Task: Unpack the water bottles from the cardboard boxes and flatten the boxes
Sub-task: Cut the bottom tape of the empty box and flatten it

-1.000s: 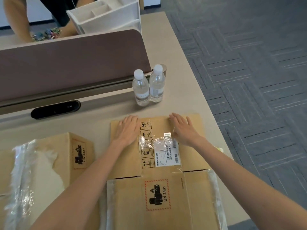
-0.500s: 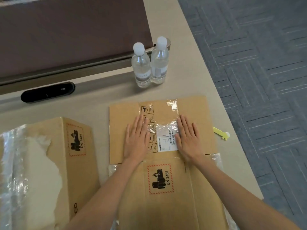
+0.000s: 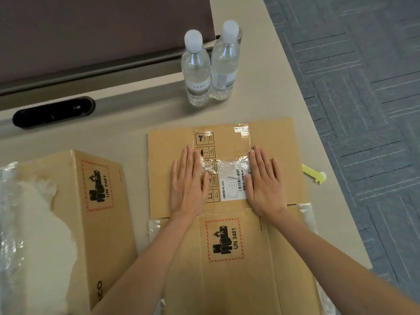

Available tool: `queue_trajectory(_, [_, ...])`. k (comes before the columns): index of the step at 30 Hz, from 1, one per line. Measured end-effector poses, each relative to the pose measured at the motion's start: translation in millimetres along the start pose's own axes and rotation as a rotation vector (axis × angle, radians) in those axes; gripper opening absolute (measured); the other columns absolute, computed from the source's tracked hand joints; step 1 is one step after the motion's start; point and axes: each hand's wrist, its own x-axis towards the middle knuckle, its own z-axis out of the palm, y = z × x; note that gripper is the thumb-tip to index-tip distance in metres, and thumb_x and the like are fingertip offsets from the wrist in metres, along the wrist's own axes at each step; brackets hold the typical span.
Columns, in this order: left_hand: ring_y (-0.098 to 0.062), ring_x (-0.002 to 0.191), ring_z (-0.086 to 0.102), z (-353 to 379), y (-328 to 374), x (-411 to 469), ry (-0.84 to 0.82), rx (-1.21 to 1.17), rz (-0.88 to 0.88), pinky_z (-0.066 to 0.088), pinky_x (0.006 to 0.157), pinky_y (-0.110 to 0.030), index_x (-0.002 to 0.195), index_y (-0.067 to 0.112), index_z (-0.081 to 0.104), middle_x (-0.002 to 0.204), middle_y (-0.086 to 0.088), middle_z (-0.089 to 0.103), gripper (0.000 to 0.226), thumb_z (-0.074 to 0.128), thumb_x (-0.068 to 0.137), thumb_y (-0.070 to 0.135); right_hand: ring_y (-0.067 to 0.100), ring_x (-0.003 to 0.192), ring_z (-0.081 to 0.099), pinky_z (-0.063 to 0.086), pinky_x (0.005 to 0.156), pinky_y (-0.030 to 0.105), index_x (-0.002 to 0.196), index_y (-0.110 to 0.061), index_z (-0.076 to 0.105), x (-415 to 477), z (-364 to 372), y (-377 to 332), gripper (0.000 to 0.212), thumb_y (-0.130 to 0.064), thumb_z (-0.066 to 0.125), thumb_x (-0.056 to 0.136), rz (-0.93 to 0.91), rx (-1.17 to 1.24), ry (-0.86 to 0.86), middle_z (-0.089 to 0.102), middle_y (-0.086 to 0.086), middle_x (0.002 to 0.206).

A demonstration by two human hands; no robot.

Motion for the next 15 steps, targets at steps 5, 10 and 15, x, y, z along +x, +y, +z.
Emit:
queue_trajectory(5, [-0.016,0.151,-0.012,1,1,0,0.001,-0.006,-0.041,0.001,0.124,-0.045,0.156,0.011,-0.005,0.164,-0.006,-0.012,0.067,0.005,0.103,0.050,0.016,0.150,-0.014,0.005,0.123,0.044,0.155,-0.011,-0.006,-1,0,0,0.062,-0.039,0.014,0.104,0.000,-0.022,-0.010,-0.011,0.003,0.163])
queue_trajectory(10, [-0.012,0.149,-0.018,-4,1,0,-0.056,-0.156,-0.065,-0.004,0.123,-0.045,0.154,0.017,-0.014,0.162,0.000,-0.020,0.064,0.014,0.104,0.047,0.016,0.147,-0.021,-0.005,0.123,0.041,0.154,-0.013,-0.013,1,-9,1,0.064,-0.044,0.001,0.099,-0.025,0.024,-0.077,-0.017,0.004,0.162])
queue_trajectory(15, [-0.006,0.151,-0.005,-1,13,-50,0.062,-0.307,-0.057,0.003,0.124,-0.043,0.157,0.021,0.000,0.165,0.005,-0.004,0.060,0.023,0.104,0.036,0.018,0.151,-0.005,-0.001,0.123,0.036,0.156,-0.010,0.004,-44,-20,-4,0.063,-0.037,0.001,0.098,0.013,0.107,-0.005,0.000,0.005,0.164])
